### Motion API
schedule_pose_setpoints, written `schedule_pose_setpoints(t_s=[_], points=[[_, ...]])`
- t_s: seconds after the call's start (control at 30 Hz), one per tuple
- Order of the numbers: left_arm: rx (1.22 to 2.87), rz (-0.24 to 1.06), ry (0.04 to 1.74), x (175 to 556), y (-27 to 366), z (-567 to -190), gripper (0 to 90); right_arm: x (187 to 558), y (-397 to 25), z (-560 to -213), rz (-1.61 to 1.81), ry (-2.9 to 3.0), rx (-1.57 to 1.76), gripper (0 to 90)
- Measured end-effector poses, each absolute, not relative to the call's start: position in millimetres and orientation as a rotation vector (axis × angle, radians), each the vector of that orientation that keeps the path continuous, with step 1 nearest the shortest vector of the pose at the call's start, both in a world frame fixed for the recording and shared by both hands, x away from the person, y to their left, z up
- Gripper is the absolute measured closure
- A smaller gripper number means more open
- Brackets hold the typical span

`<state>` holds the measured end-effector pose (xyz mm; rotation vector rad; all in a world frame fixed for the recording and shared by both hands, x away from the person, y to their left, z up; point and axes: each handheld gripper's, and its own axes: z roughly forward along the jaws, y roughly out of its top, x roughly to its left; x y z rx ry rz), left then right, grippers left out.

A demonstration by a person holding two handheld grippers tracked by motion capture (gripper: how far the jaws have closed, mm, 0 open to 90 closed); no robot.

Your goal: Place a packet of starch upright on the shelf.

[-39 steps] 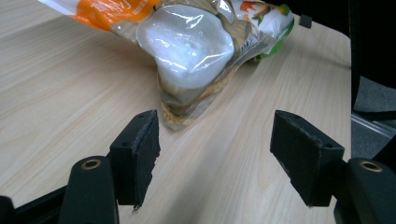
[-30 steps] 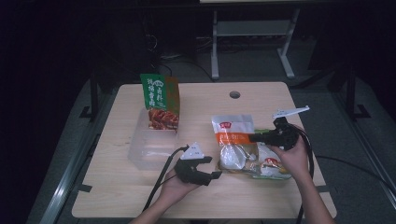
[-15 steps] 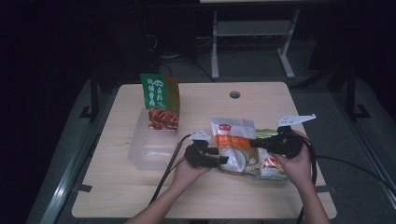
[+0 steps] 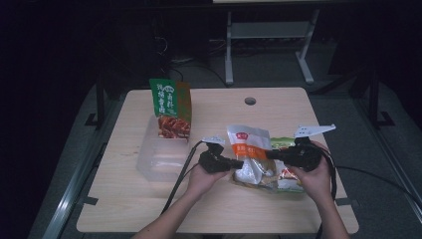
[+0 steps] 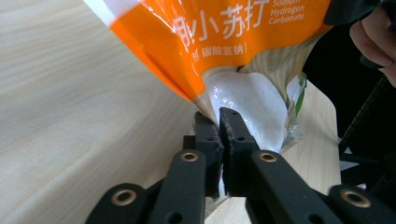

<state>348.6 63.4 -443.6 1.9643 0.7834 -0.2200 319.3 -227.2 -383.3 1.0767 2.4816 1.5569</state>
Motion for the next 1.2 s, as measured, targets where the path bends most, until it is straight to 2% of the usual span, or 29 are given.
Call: schedule_pose_setpoints(t_s=[0.43,0.77,1.03,1.2], points=[[2.019,-0.043,0.72,333,66,-432,89.8,316,-228,-381,1.59,2.457,1.086,90.0],[2.017,-0.004,0.717,326,69,-436,89.9,319,-225,-388,1.622,2.471,1.1,89.3],[2.029,0.018,0.703,323,69,-435,89.9,322,-212,-393,1.51,2.547,1.114,77.8],[2.034,0.032,0.691,322,69,-435,89.8,325,-202,-393,1.477,2.567,1.1,77.0]])
